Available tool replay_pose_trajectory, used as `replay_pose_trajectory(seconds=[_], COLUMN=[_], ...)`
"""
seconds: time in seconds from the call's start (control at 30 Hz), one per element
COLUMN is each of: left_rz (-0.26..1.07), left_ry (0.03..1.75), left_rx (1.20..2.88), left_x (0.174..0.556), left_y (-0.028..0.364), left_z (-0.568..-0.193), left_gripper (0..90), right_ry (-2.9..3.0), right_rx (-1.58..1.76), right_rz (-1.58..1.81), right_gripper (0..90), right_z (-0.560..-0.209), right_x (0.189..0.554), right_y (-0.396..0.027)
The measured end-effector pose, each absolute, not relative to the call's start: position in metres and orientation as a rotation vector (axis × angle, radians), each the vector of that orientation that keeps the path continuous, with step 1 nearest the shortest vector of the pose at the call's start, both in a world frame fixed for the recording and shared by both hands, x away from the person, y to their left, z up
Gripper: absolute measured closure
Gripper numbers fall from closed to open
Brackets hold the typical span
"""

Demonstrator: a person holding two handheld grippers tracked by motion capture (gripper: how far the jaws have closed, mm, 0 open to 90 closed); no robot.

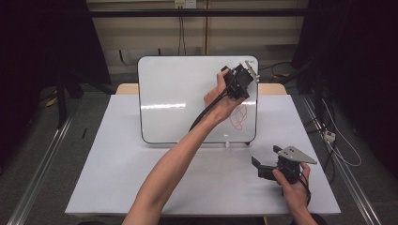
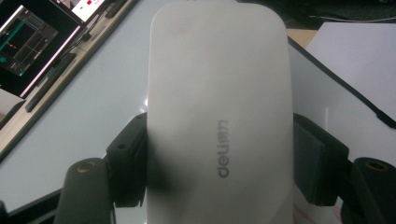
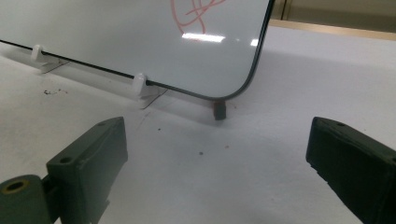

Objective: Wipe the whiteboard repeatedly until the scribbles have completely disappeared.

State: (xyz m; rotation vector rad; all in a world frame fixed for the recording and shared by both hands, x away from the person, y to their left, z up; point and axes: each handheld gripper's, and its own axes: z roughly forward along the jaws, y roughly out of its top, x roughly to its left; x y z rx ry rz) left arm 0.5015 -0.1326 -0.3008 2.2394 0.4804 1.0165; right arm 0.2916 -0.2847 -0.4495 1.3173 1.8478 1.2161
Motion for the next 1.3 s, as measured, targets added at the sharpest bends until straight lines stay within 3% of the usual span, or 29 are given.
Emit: replay_pose_trajectory(seconds=[0.33,0.7,1.3], left_rz=[0.999,1.02,0.99], left_ry=[0.572,0.576,0.625], left_rx=[2.199,2.199,2.197], left_x=[0.506,0.5,0.508], left_y=[-0.128,-0.117,-0.132], left_z=[-0.289,-0.302,-0.294], left_gripper=[31.3,31.3,31.2], right_ry=[1.853,1.849,1.854], right_rx=[1.312,1.315,1.311], right_rz=[1.218,1.213,1.221], right_gripper=[5.6,5.6,5.6], right_z=[-0.451,-0.45,-0.45], right_x=[0.293,0.292,0.292], right_y=[-0.284,-0.285,-0.284])
